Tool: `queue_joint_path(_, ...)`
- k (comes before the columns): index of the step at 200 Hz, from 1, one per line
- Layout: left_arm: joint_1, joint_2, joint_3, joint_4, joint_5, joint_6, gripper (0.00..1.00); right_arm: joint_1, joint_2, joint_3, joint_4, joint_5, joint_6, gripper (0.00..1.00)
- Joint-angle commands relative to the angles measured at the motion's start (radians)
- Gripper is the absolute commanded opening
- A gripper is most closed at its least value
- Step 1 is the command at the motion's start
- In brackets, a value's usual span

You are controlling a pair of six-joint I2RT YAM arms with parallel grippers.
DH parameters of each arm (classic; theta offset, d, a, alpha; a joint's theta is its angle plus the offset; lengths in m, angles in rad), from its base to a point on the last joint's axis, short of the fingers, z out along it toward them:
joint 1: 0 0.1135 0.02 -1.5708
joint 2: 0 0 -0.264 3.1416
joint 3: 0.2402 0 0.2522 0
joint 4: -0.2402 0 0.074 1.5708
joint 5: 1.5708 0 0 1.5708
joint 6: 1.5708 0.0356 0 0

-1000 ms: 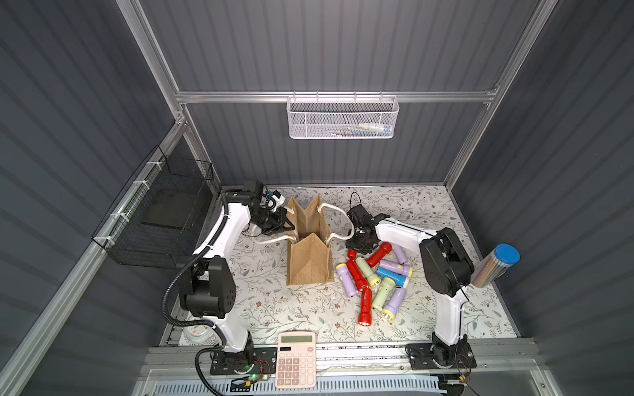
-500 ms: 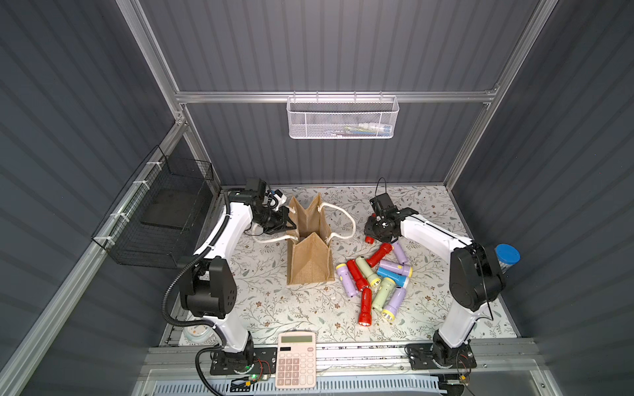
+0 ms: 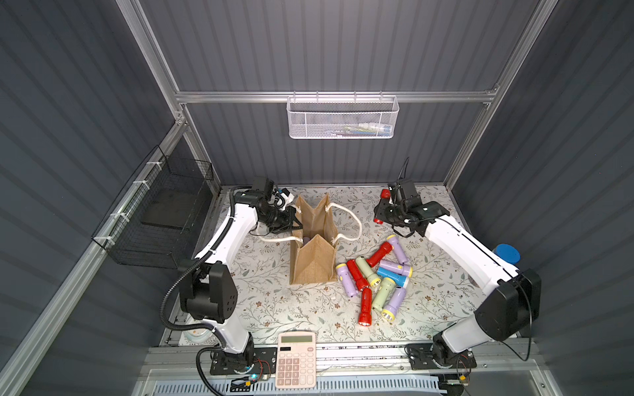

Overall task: Put the flashlights into the tote bags
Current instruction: Place the flashlight in the canvas bag.

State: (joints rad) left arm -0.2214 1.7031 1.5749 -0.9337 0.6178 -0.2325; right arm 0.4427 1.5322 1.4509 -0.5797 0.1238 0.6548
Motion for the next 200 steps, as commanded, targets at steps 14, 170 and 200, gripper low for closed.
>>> queue_joint_path(14, -0.004, -0.029, -0.024, 0.009, 0.019, 0.028, 0.0, 0.066, -0.015, 0.135, -0.002, 0.024, -0.048, 0.0)
queue_joint_path(170, -0.004, -0.068, -0.027, 0.075, -0.015, -0.031, 0.0, 0.323, 0.332, 0.55, 0.093, -0.139, -0.025, 0.0)
queue_joint_path(200, -0.004, -0.069, -0.046, 0.074, 0.031, -0.013, 0.0, 0.351, 0.372, 0.549, 0.125, -0.178, -0.032, 0.0)
